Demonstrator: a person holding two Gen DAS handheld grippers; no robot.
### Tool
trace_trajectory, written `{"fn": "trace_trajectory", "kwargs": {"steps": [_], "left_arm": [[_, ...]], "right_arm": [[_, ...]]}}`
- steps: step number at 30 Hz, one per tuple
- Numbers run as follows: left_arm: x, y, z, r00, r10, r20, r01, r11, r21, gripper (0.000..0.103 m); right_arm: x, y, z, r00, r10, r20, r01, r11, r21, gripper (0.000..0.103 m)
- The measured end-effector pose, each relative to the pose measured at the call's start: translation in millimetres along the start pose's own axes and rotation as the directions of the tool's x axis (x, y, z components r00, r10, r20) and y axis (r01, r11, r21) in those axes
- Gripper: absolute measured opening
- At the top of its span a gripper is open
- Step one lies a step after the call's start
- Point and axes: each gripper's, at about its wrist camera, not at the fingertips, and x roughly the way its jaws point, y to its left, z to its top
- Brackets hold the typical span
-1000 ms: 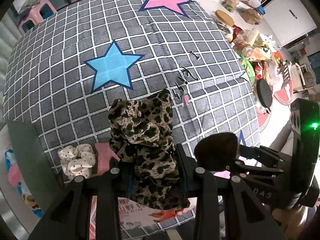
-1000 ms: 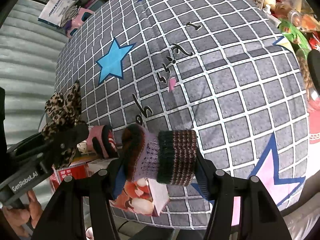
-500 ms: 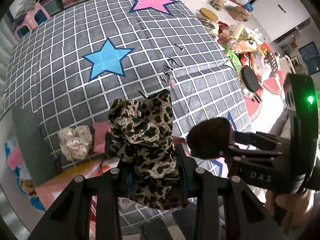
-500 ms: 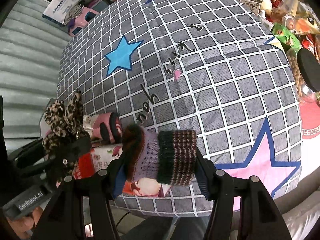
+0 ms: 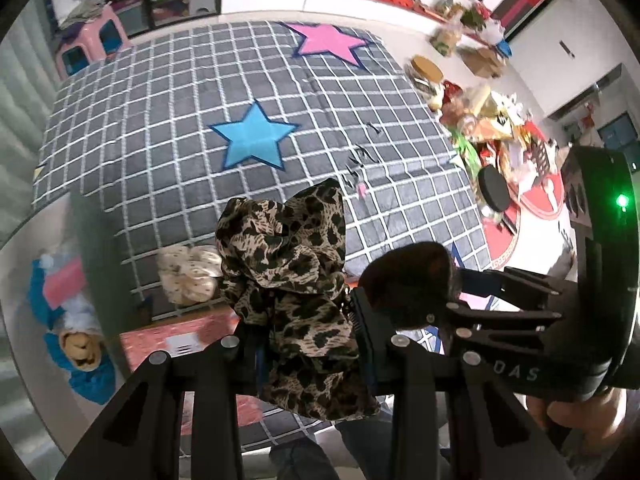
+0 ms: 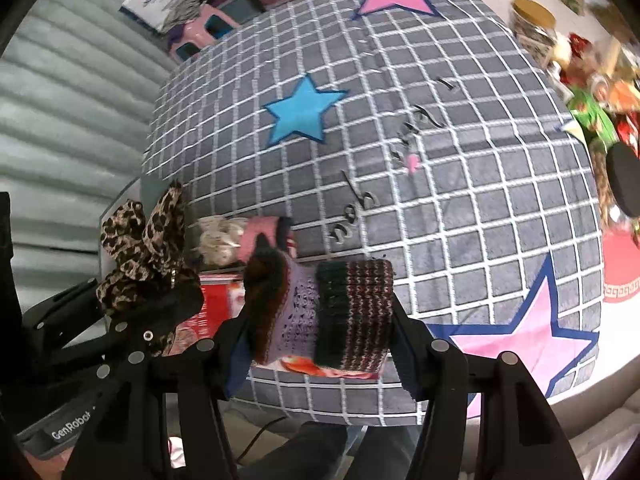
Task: Organize soft objects
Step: 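Lift the striped sock with the right tool while the left tool lifts the leopard cloth, then carry the striped sock and leopard cloth over the white box with both tools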
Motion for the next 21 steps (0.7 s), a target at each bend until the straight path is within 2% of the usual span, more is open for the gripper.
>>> {"fn": "trace_trajectory", "kwargs": {"steps": [13, 21], "left_arm": [[-47.3, 60.0, -16.0, 0.994, 0.041, 0.104, -0.028, 0.992, -0.123, 0.038], [-66.2, 102.4, -42.2, 0.988, 0.080, 0.135, -0.048, 0.973, -0.226, 0.038]], "right_arm": [[-9.6, 69.1, -3.1, 1.000, 0.029, 0.000, -0.029, 0.989, -0.142, 0.060], [-7.7, 117.2, -12.8, 0.998, 0.051, -0.031, -0.058, 0.966, -0.253, 0.060]]}}
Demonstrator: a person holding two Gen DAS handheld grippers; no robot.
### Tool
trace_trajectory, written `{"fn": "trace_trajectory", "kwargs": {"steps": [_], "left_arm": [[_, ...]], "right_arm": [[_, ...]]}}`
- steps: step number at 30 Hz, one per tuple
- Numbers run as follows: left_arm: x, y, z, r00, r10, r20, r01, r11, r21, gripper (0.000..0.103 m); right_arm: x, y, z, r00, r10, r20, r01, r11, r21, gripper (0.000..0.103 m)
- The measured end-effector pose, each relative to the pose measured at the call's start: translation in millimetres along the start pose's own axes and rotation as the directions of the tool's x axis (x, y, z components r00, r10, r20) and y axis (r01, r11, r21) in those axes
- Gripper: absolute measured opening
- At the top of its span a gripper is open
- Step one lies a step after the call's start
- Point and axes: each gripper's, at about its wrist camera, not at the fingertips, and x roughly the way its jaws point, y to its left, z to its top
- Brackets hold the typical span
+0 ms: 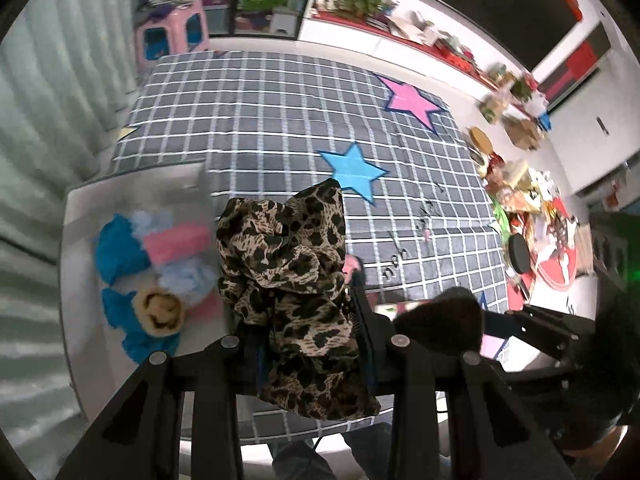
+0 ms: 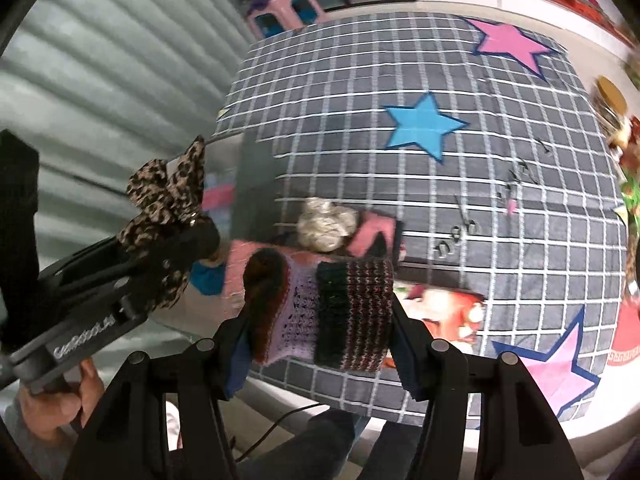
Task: Organize soft objects
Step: 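Carry the striped sock and leopard cloth over the white box with both tools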
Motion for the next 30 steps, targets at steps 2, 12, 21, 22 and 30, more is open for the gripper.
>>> {"fn": "trace_trajectory", "kwargs": {"steps": [2, 12, 21, 22, 30], "left_arm": [[-3.9, 13.0, -5.7, 1.000, 0.010, 0.005, -0.010, 1.000, -0.028, 0.038], [-14.6, 71.6, -29.4, 0.998, 0.058, 0.009, -0.056, 0.986, -0.156, 0.038], [-15.2, 110.8, -51.4, 0.995, 0.100, -0.010, -0.100, 0.966, -0.240, 0.038], [-15.1, 114.9, -53.3, 0.994, 0.107, -0.012, -0.106, 0.963, -0.246, 0.038], [-9.1, 137.8, -58.7, 0.989, 0.143, -0.030, -0.146, 0.947, -0.287, 0.038]], "right_arm": [[3.1, 13.6, -2.1, 1.000, 0.011, -0.014, -0.011, 0.999, -0.032, 0.060], [33.5, 74.1, -18.6, 0.992, 0.046, -0.116, -0.066, 0.982, -0.174, 0.060], [59.1, 115.8, -26.4, 0.980, 0.052, -0.191, -0.102, 0.959, -0.264, 0.060], [61.0, 119.5, -26.1, 0.979, 0.051, -0.195, -0.104, 0.957, -0.272, 0.060], [78.3, 141.9, -17.3, 0.972, 0.041, -0.230, -0.112, 0.945, -0.306, 0.060]]}}
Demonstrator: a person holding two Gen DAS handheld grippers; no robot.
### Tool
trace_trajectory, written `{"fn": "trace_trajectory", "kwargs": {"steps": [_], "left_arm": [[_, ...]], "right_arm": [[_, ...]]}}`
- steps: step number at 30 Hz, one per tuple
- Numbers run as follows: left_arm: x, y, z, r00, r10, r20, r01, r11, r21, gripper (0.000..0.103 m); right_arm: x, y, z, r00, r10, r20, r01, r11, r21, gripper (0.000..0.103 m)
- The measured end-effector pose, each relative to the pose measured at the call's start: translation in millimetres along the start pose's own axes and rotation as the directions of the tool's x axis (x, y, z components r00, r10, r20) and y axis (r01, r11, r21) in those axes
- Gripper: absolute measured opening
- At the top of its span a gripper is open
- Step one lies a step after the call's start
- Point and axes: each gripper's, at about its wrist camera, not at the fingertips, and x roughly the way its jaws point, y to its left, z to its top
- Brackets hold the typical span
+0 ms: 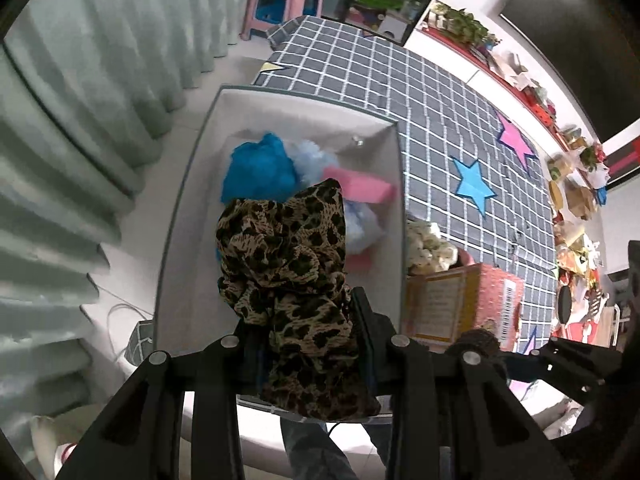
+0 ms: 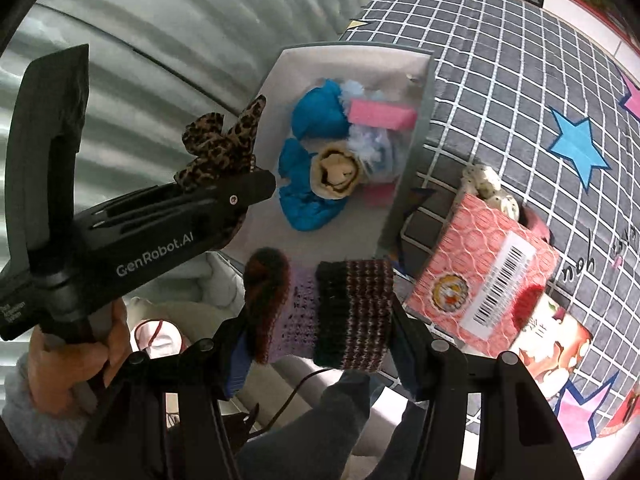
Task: Organize soft objects
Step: 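Carry the striped sock and leopard cloth over the white box with both tools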
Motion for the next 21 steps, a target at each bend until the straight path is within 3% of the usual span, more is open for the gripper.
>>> {"fn": "trace_trajectory", "kwargs": {"steps": [21], "left_arm": [[36.0, 22.6, -3.5, 0.996, 0.046, -0.075, -0.050, 0.998, -0.043, 0.038]], "right_arm": [[25.4, 5.5, 26.0, 0.998, -0.009, -0.057, 0.009, 1.000, -0.015, 0.060]]}}
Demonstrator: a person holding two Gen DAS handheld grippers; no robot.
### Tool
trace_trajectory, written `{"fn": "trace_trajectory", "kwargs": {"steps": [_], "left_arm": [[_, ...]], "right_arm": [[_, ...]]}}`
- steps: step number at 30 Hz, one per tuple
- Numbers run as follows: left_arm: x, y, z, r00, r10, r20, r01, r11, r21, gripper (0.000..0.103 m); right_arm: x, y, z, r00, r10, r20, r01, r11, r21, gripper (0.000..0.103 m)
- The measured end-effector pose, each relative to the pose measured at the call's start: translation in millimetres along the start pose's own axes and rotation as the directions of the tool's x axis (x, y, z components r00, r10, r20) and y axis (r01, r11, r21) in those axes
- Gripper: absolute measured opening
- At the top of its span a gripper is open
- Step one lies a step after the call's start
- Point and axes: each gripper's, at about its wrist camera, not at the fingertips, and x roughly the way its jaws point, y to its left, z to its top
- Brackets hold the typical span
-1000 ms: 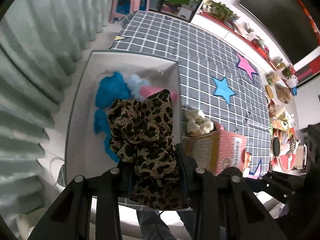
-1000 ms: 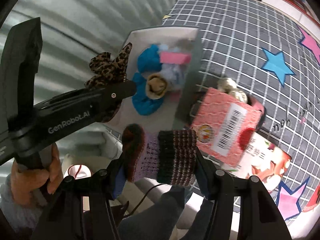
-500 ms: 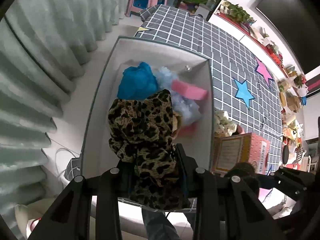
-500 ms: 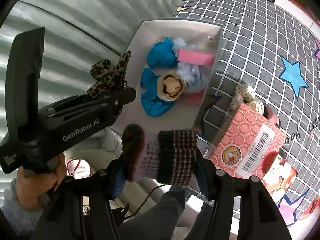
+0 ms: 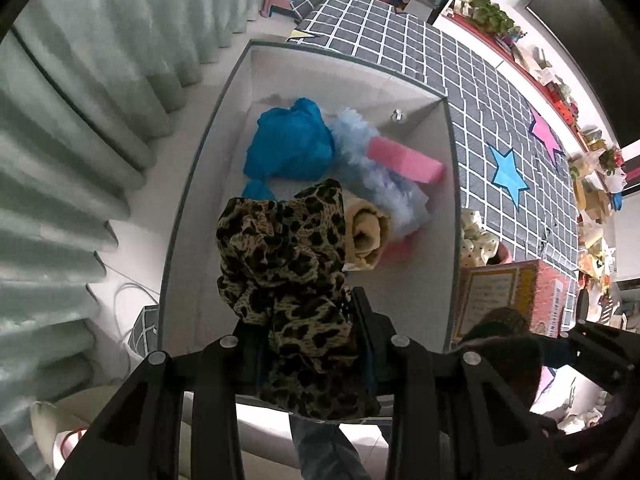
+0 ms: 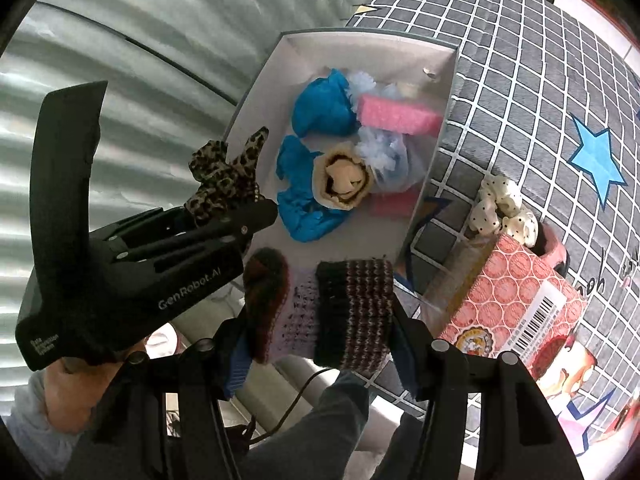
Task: Organize soft objects
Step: 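Carry the striped sock and leopard cloth over the white box with both tools, then open the left tool dropping the leopard cloth while the right tool drops the striped sock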
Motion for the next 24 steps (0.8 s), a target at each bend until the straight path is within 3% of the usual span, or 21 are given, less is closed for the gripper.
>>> {"fn": "trace_trajectory", "kwargs": {"steps": [17, 22, 24], "left_arm": [[11.7, 9.2, -3.0, 0.999, 0.036, -0.030, -0.037, 0.999, -0.005, 0.039], [12.8, 10.1, -2.5, 0.998, 0.047, -0.042, -0.047, 0.999, -0.006, 0.051], [11.2, 10.3, -2.2, 0.998, 0.056, -0.041, -0.057, 0.998, -0.009, 0.061]], "right_arm": [[14.0, -2.4, 6.0, 0.999, -0.034, -0.020, 0.034, 0.999, -0.004, 0.060], [14.2, -2.0, 7.7, 0.999, -0.032, -0.011, 0.032, 0.999, -0.011, 0.061], [13.9, -2.2, 7.9, 1.000, -0.028, -0.007, 0.028, 1.000, -0.011, 0.061]]}}
